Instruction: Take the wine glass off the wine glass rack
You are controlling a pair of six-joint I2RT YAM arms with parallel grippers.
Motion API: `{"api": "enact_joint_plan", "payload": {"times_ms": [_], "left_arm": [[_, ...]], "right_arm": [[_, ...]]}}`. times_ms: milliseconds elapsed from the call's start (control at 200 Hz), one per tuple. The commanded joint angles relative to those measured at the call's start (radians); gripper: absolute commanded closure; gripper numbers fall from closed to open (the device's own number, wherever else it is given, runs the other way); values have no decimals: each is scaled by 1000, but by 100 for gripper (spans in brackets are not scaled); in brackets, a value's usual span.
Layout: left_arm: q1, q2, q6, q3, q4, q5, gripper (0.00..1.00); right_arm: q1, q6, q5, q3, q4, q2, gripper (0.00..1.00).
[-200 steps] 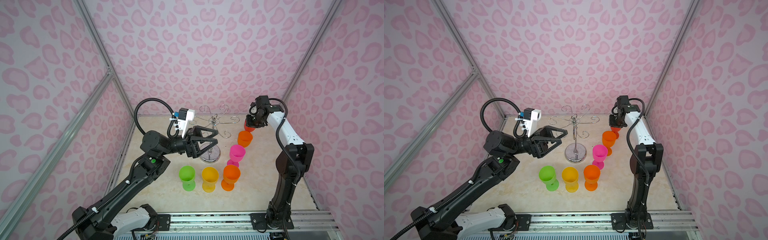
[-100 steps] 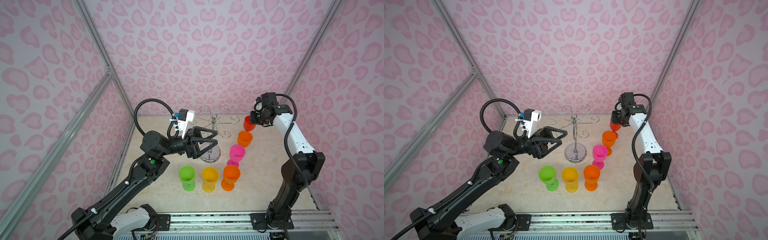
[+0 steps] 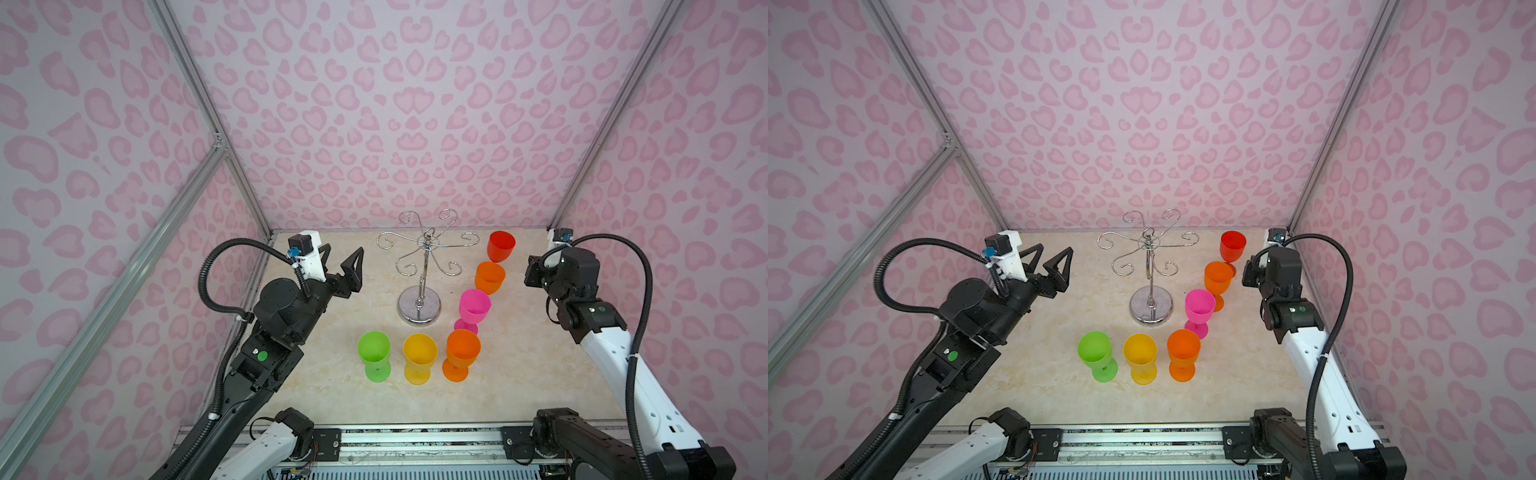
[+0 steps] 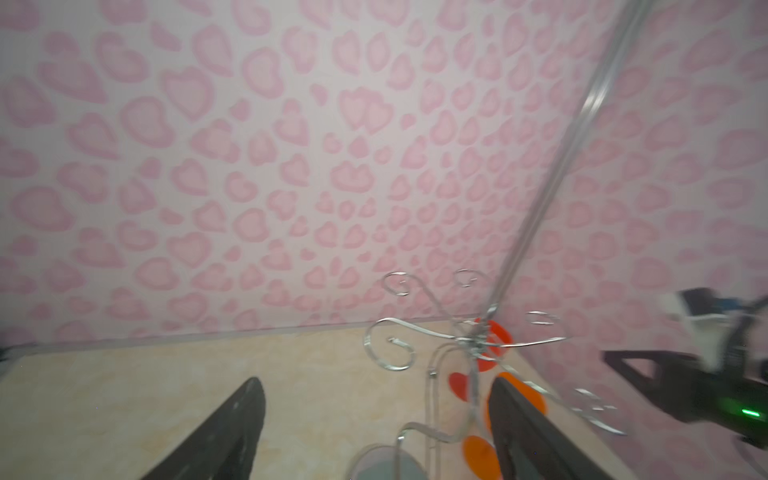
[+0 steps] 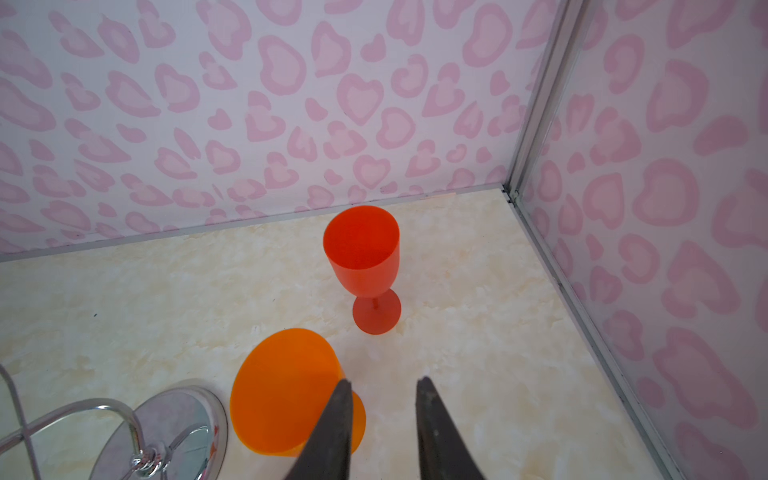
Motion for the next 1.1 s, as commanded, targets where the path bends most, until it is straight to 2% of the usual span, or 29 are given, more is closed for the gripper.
{"api": "enact_joint_plan", "payload": {"times_ms": [0, 135, 260, 390, 550, 840, 1000, 1095], "left_arm": [[59, 19, 136, -122, 190, -303, 12], [177, 125, 170, -271, 394, -242, 12], [282, 246, 116, -355, 504, -159, 11], [351, 333, 97, -438, 628, -104, 11], [426, 386, 38, -494, 706, -34, 10], [474, 377, 63, -476, 631, 99, 19], [474, 384, 70, -527, 632, 41, 19], [475, 433, 56, -556, 719, 30, 18]], "right_arm": [[1, -10, 97, -136, 234, -62, 71], [1, 10, 176, -267, 357, -58, 65], [1, 14, 239, -320, 443, 23, 60], [2, 19, 287, -359, 525, 93, 55], [-8, 25, 316, -455, 678, 105, 54], [-13, 26, 310, -468, 740, 214, 55], [-13, 9, 239, -484, 804, 271, 55], [-5, -6, 227, -470, 806, 326, 55]]}}
